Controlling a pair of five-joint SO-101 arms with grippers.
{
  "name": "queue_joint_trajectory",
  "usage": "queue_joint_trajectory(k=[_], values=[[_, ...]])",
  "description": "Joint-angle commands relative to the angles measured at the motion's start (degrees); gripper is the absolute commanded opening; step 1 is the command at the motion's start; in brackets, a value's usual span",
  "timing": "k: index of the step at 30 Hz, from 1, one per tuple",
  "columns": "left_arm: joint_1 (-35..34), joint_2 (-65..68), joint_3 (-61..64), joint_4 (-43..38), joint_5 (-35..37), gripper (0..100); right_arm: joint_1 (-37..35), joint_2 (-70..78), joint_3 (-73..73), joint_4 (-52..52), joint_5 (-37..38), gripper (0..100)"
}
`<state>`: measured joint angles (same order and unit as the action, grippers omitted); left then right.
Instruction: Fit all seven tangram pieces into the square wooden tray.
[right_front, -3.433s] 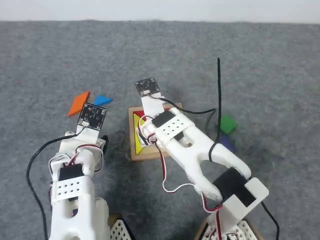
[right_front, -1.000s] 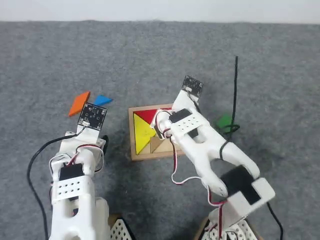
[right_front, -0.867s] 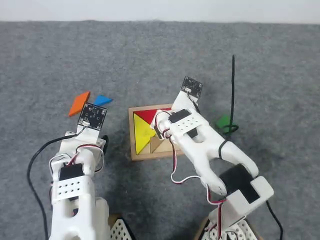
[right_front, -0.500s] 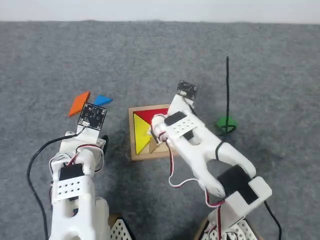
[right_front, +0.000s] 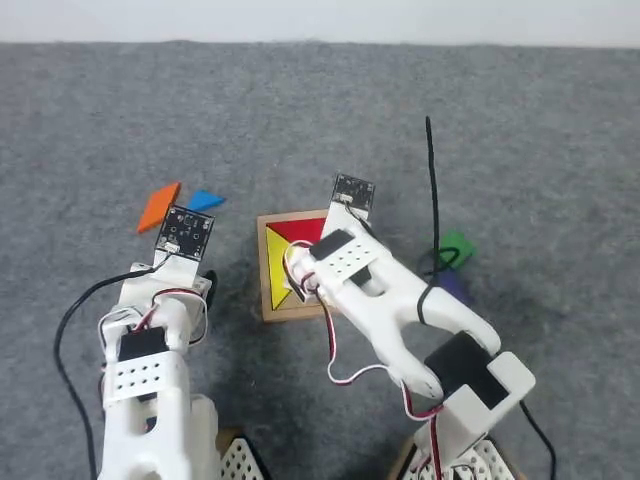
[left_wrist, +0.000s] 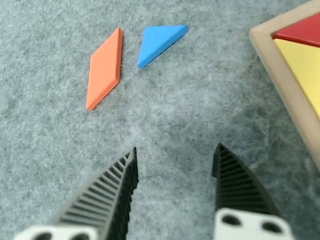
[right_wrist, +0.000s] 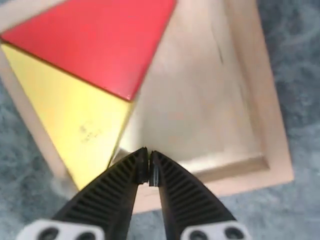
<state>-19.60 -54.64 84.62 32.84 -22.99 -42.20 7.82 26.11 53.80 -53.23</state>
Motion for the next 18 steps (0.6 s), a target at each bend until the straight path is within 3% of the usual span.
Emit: queue_joint_trajectory(k=[1, 7, 18], values=[[0.18, -1.41, -0.48, -1.58, -0.18, 24, 0.48, -1.01, -6.51, 6.55, 0.88, 0.6], [0.18, -1.41, -0.48, -1.58, -0.18, 24, 3.3, -0.4, -9.85, 11.65, 0.88, 0.6], [0.18, -1.41, -0.48, -1.58, -0.18, 24, -7.96, 4.88, -10.11, 8.4, 0.97, 0.6]])
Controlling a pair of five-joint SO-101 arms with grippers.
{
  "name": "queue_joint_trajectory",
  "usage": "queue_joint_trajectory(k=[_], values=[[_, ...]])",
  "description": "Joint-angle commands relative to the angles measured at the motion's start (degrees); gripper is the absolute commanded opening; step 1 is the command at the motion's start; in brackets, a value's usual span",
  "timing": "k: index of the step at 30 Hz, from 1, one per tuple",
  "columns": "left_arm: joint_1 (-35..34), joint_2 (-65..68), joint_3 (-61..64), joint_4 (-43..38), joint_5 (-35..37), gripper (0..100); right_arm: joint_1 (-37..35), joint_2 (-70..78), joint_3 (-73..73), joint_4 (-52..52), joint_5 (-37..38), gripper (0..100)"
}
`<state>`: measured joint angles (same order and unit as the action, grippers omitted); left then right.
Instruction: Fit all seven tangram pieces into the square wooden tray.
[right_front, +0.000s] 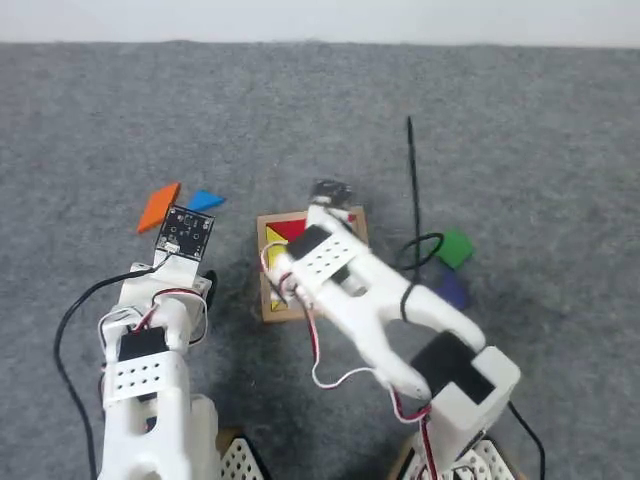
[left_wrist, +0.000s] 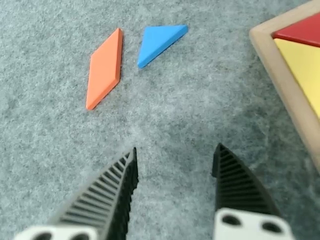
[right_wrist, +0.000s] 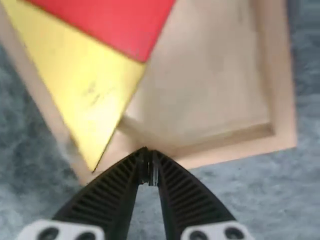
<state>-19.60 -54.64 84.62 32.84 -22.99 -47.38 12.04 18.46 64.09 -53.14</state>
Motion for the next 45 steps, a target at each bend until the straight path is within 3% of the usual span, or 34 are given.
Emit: queue_joint_trajectory(k=[1, 8, 14, 19, 23, 27, 31, 36, 45], values=[[0.18, -1.41, -0.48, -1.58, -0.18, 24, -2.86, 0.84, -2.64, -1.89, 0.88, 0.6], [0.18, -1.41, -0.48, -1.58, -0.18, 24, -0.57, -7.52, -3.25, 3.21, 11.34, 0.6], [0.18, -1.41, -0.48, -1.58, -0.18, 24, 6.11, -20.18, -3.08, 13.67, 29.19, 0.6], [0.18, -1.41, -0.48, -1.58, -0.44, 24, 20.18, -26.42, -3.08, 21.23, 38.51, 0.6], [0.18, -1.41, -0.48, -1.58, -0.44, 24, 33.89, -24.84, -2.99, 17.98, 38.86, 0.6], [0.18, -1.41, -0.48, -1.58, -0.44, 24, 40.04, -18.59, -3.08, 13.14, 42.73, 0.9], [0.18, -1.41, -0.48, -1.58, -0.44, 24, 41.19, -11.3, -3.34, 10.07, 48.26, 11.5], [0.18, -1.41, -0.48, -1.58, -0.44, 24, 40.22, -7.6, -3.43, 9.63, 64.88, 25.1], [0.18, -1.41, -0.48, -1.58, -0.44, 24, 40.13, -7.08, -3.16, 2.33, 77.36, 30.3]])
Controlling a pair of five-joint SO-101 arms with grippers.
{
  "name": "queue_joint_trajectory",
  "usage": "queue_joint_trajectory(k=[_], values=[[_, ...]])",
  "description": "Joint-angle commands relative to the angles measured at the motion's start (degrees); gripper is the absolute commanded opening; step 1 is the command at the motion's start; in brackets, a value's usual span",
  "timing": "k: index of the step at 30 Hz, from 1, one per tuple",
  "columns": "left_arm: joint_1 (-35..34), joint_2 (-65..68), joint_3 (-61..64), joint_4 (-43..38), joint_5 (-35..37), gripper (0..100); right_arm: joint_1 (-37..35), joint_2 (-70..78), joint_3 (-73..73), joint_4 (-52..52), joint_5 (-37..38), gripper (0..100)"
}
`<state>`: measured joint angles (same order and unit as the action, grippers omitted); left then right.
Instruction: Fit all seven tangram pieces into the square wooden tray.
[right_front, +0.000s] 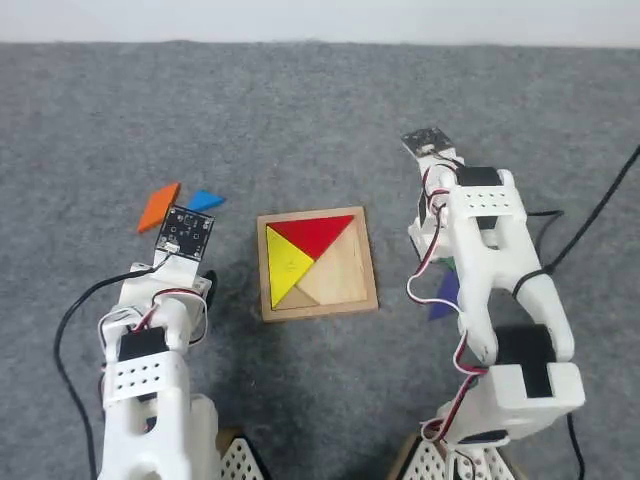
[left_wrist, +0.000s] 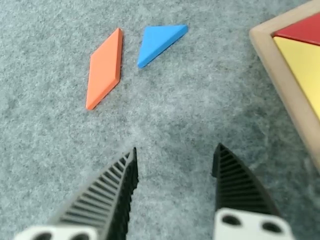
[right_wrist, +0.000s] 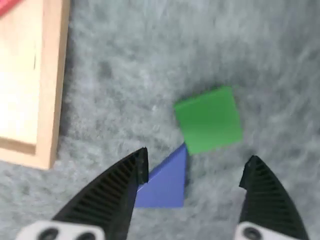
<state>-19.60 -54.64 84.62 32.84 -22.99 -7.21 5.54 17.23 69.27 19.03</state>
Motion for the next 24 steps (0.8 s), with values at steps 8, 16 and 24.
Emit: queue_joint_trajectory(k=[8, 16, 24], values=[[0.26, -1.41, -0.48, -1.58, -0.44, 24, 2.42, -0.48, -1.14, -3.21, 31.03, 30.3], [0.26, -1.41, -0.48, -1.58, -0.44, 24, 4.53, 3.12, 2.9, -10.33, 31.21, 30.3], [0.26, -1.41, -0.48, -1.58, -0.44, 24, 4.53, 11.3, -1.32, -12.09, 31.03, 30.3]])
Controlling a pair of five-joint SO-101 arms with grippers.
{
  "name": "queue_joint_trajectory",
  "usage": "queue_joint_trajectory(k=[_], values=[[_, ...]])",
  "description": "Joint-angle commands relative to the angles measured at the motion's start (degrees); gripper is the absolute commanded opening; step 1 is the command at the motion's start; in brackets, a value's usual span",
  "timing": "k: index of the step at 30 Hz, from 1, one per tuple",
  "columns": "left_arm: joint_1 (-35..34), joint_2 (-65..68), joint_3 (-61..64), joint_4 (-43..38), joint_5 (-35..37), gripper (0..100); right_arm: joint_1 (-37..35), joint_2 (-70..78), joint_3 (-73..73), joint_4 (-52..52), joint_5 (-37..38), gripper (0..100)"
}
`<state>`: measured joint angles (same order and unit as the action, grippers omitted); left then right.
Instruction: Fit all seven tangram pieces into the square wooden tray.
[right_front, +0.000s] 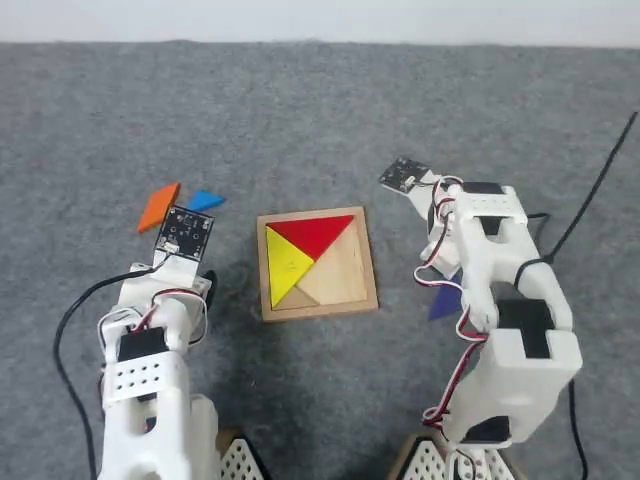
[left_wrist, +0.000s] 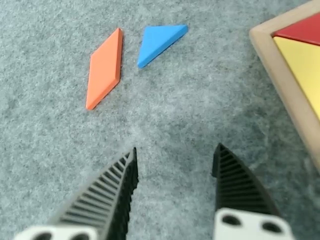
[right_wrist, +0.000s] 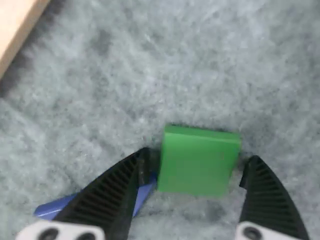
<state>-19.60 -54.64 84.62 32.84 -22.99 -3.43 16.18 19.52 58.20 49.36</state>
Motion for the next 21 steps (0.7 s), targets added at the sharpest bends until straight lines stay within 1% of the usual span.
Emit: queue_joint_trajectory(k=[1, 3, 5, 9, 12, 18, 21], values=[[0.26, -1.41, -0.48, -1.58, -0.44, 24, 0.84, 1.01, -3.96, -1.01, 0.7, 30.3], [0.26, -1.41, -0.48, -1.58, -0.44, 24, 1.01, 1.27, -4.22, -1.01, 0.62, 30.2], [0.26, -1.41, -0.48, -1.58, -0.44, 24, 1.1, 1.36, -4.22, -1.01, 0.62, 27.3], [0.26, -1.41, -0.48, -1.58, -0.44, 24, 1.1, 1.45, -4.4, -1.19, 0.62, 11.6], [0.26, -1.41, -0.48, -1.58, -0.44, 24, 1.19, 1.36, -4.4, -1.19, 0.62, 2.8], [0.26, -1.41, -0.48, -1.58, -0.44, 24, 1.1, -2.51, -4.22, -0.57, 0.26, 1.2], [0.26, -1.41, -0.48, -1.58, -0.44, 24, 0.75, -7.6, -4.4, 2.77, -2.9, 1.2]])
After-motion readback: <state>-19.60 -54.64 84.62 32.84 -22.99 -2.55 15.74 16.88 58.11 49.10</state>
